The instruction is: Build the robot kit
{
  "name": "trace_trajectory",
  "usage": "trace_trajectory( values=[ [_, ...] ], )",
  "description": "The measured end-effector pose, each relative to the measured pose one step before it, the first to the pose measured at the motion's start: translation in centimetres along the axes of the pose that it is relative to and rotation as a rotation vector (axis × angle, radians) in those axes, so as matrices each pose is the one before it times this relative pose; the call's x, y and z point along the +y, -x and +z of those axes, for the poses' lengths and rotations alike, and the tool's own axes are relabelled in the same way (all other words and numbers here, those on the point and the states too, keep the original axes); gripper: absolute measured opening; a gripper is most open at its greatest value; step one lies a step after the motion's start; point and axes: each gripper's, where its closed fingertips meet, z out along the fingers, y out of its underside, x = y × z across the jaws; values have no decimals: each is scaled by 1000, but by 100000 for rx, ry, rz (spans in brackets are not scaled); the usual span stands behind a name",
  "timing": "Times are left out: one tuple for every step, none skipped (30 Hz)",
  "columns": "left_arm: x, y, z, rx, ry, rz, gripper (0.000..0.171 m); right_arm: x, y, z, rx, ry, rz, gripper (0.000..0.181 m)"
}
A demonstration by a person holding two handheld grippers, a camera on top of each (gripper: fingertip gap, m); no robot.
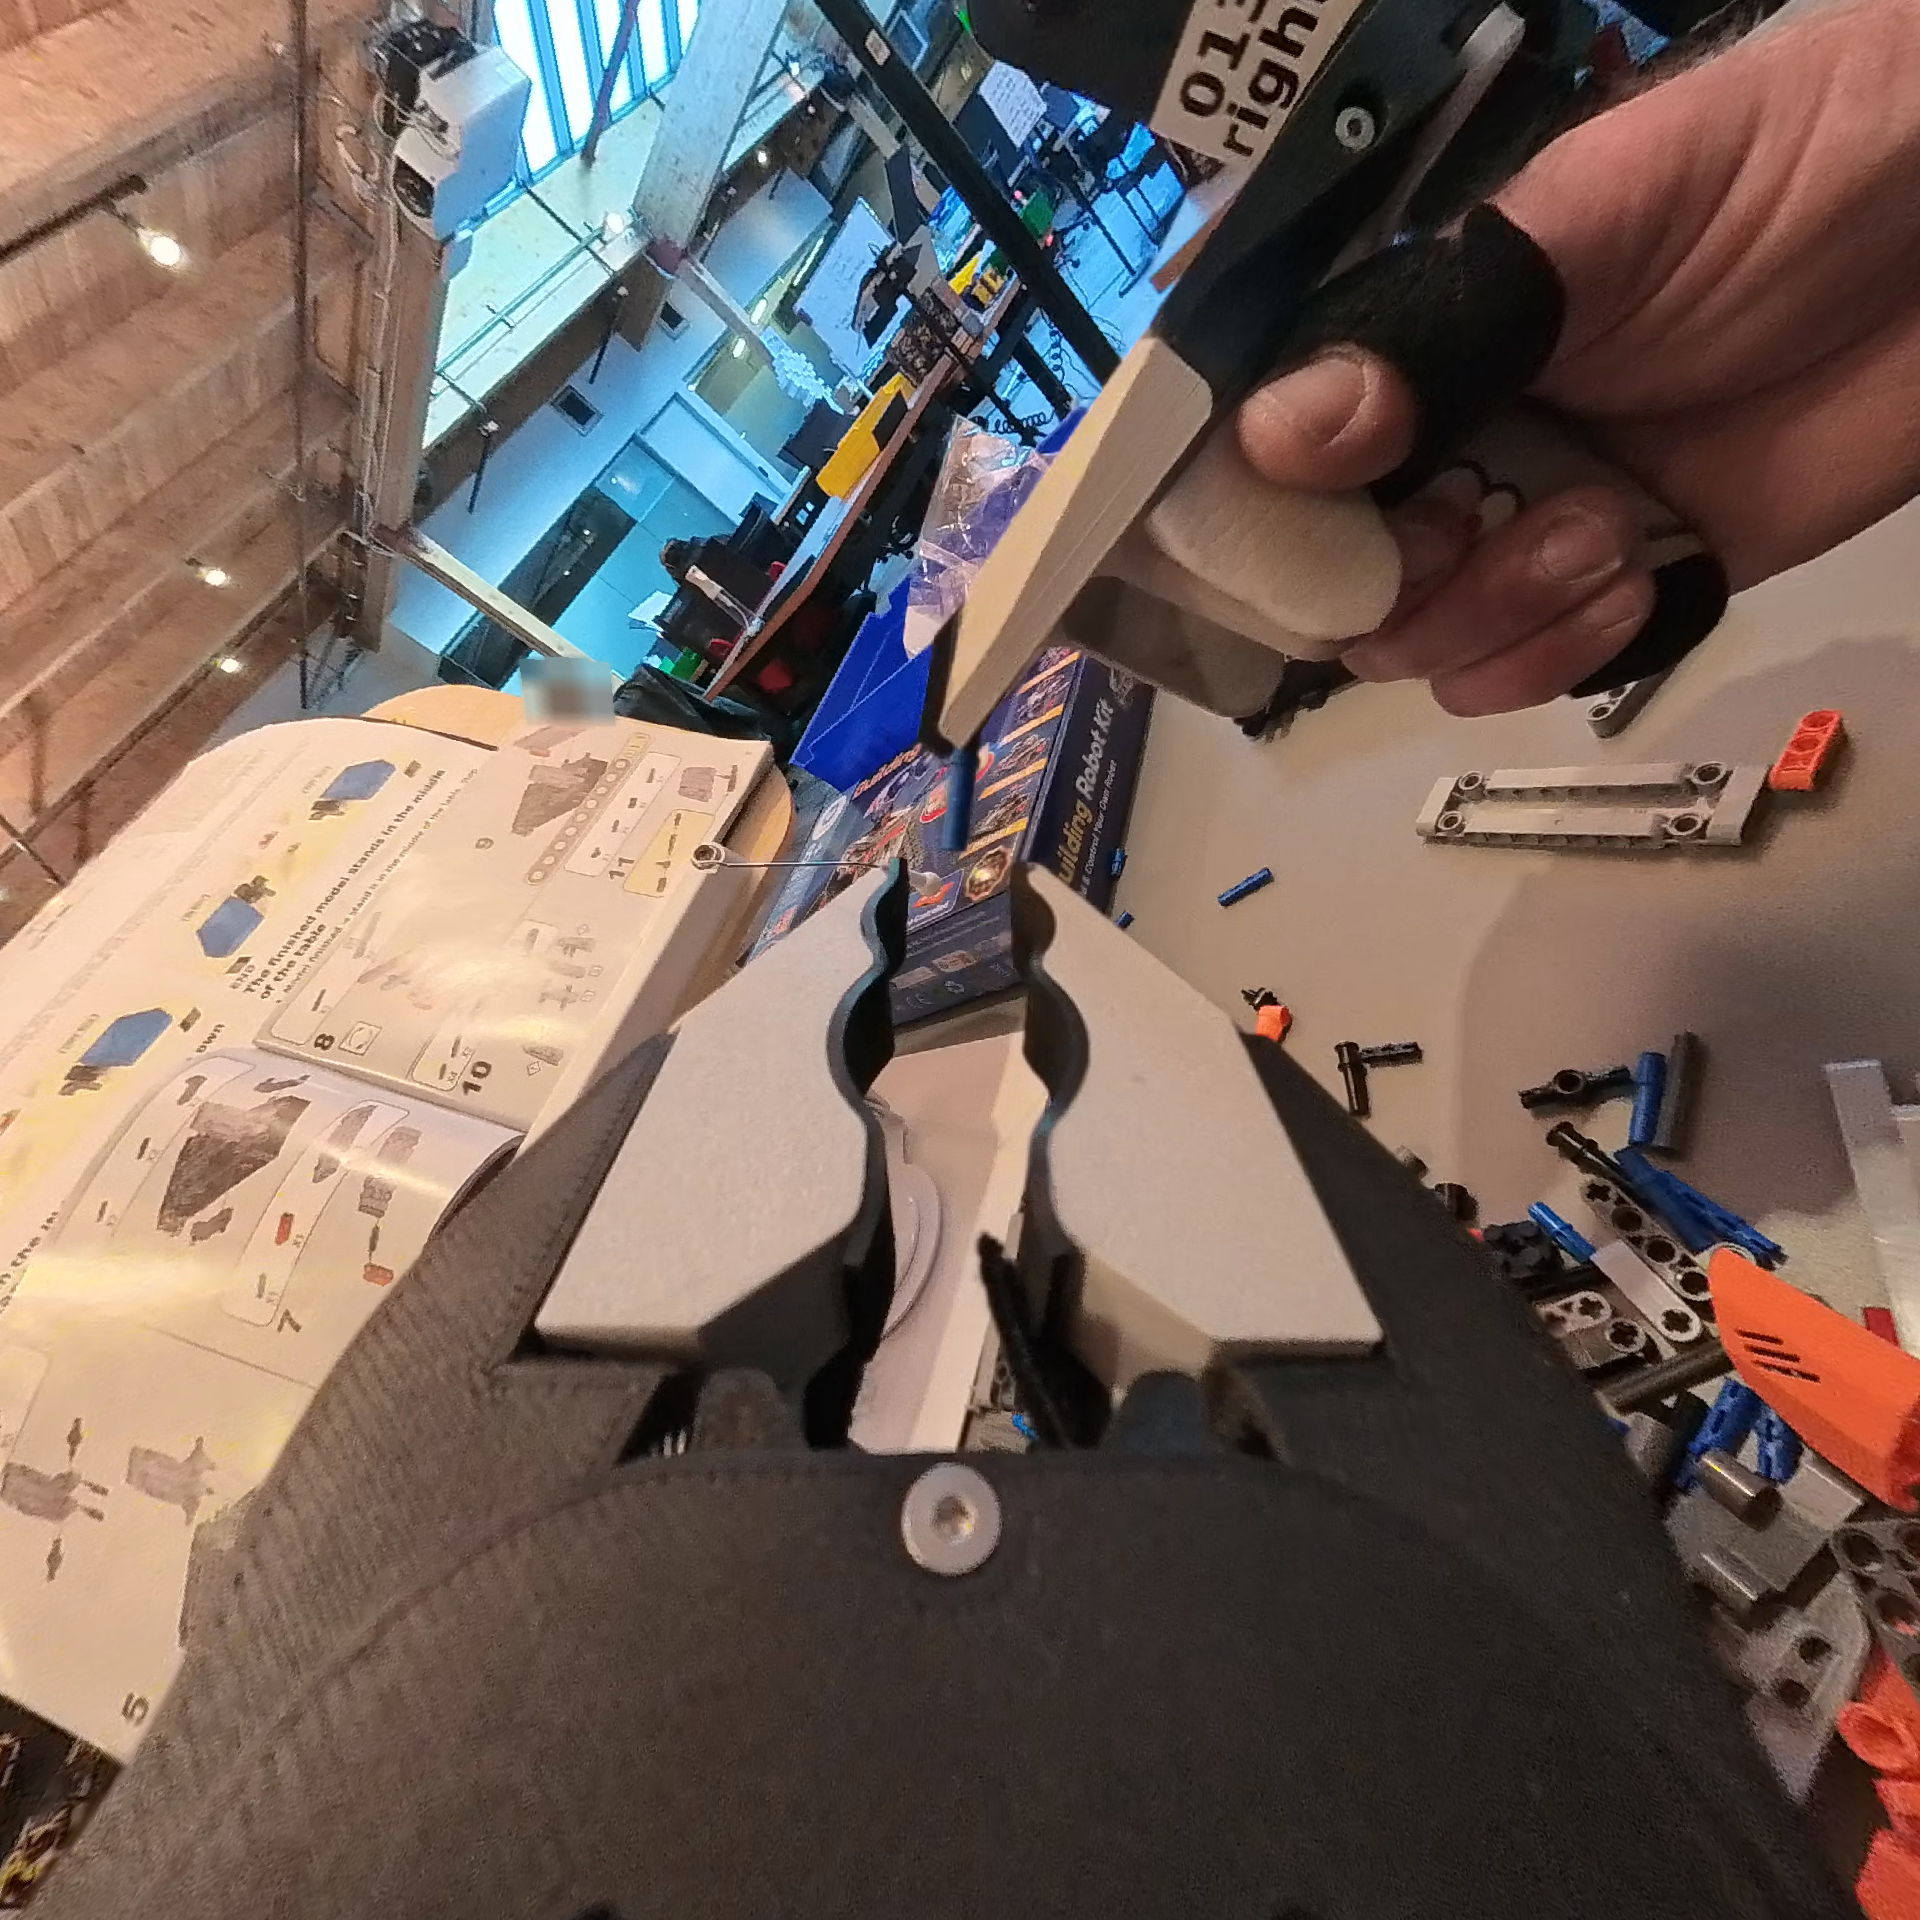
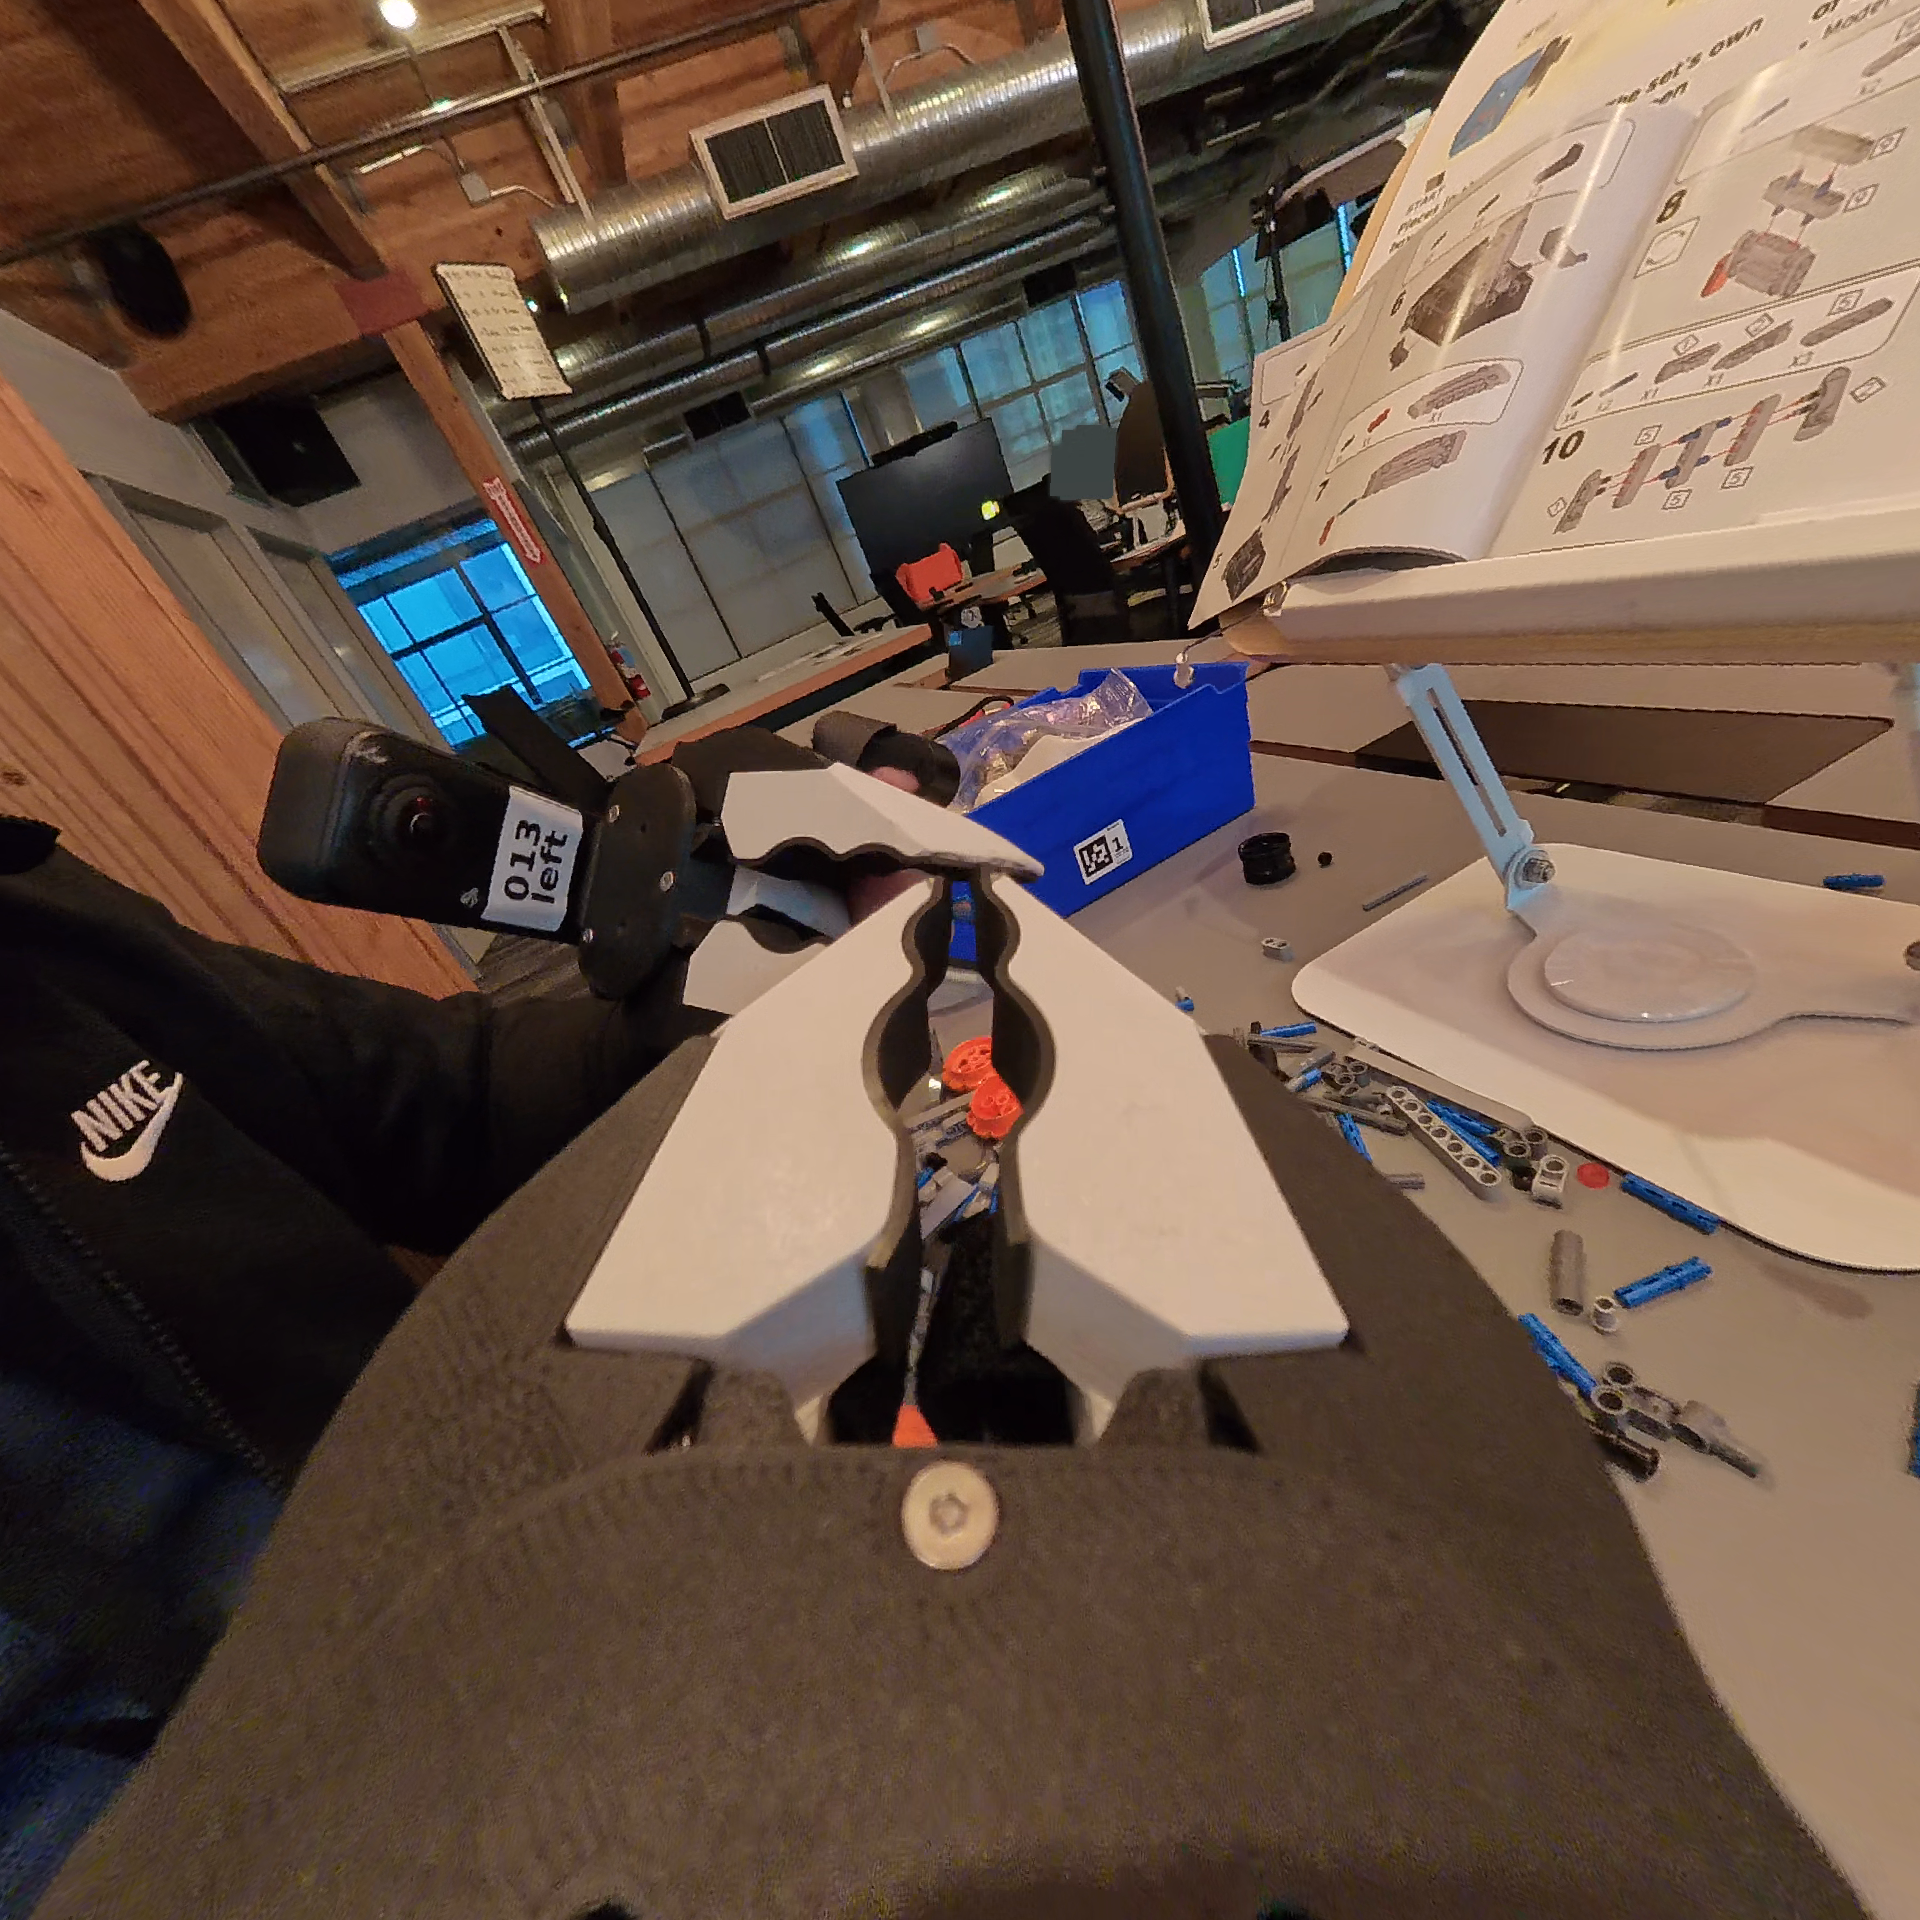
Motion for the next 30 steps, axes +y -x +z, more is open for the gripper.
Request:
trace_trajectory(
  values=[
    [-19,35,0,-440,96,443,17,37,-2,-29,159,259,-153,3],
    [-83,-74,-28,-117,-280,977,15,94,-54,-2,422,532,-105,3],
    [-190,-155,-81,252,-945,920,12,93,-87,3,605,545,-118,3],
    [-158,-86,-31,-107,-513,773,9,118,-7,25,315,613,-418,2],
    [-25,-50,23,-241,387,863,6,197,36,55,89,1077,-216,3],
    [95,-33,65,-393,938,1031,2,146,36,73,91,831,-93,3],
    [86,-121,72,45,546,869,2,43,28,18,27,191,-79,2],
    [26,-149,45,323,139,27,2,45,0,-8,-66,290,127,2],
    [27,-91,30,206,138,-314,2,60,-27,-16,61,399,-9,3],
    [36,-58,27,75,273,201,2,53,-66,-36,578,373,-650,3],
    [34,-30,17,21,359,469,2,60,-116,-34,1082,385,-984,3],
    [47,-33,35,68,620,350,2,156,-61,11,831,1055,-1115,6],
    [-67,-28,-6,-24,-51,93,2,220,13,80,416,1576,-953,9],
    [-140,-61,-17,117,-322,-181,2,144,11,79,811,1036,-1283,7],
    [-73,-77,30,228,358,135,2,-60,-122,-16,2130,-332,-2138,4],
    [13,47,22,-732,771,1256,1,16,-47,11,1253,302,-1430,4],
    [40,20,11,-481,558,1286,2,28,35,29,45,398,-132,4],
    [-29,-14,-31,67,-77,-145,1,9,43,-25,-507,233,233,4],
    [-55,-53,-8,463,-331,-406,1,-3,5,-50,-220,94,-38,4],
    [-12,-41,5,91,158,492,1,19,2,-19,80,74,-208,4],
    [-18,-41,4,44,137,799,1,63,55,30,17,305,-226,5],
    [-21,-111,-1,344,86,180,1,72,17,-2,729,483,-1196,4],
    [22,-75,26,220,172,36,1,88,-26,-21,1346,805,-2035,4],
    [9,-55,16,243,-43,47,2,57,22,-22,485,685,-716,4],
    [-73,-27,-28,318,-479,-462,1,9,33,-62,-368,263,259,4],
    [-77,-46,-6,442,-296,-770,2,-7,12,-59,-498,115,641,4],
    [-31,-67,22,384,95,-310,1,43,-7,-61,-107,441,233,4],
    [-15,-44,17,137,-114,172,2,41,3,-65,315,506,-481,4],
    [-90,-15,-16,53,-555,-389,2,-52,15,-118,486,-78,-760,3],
    [-98,7,-24,92,-566,-825,2,-117,31,-168,295,-570,-277,3]
  ],
)
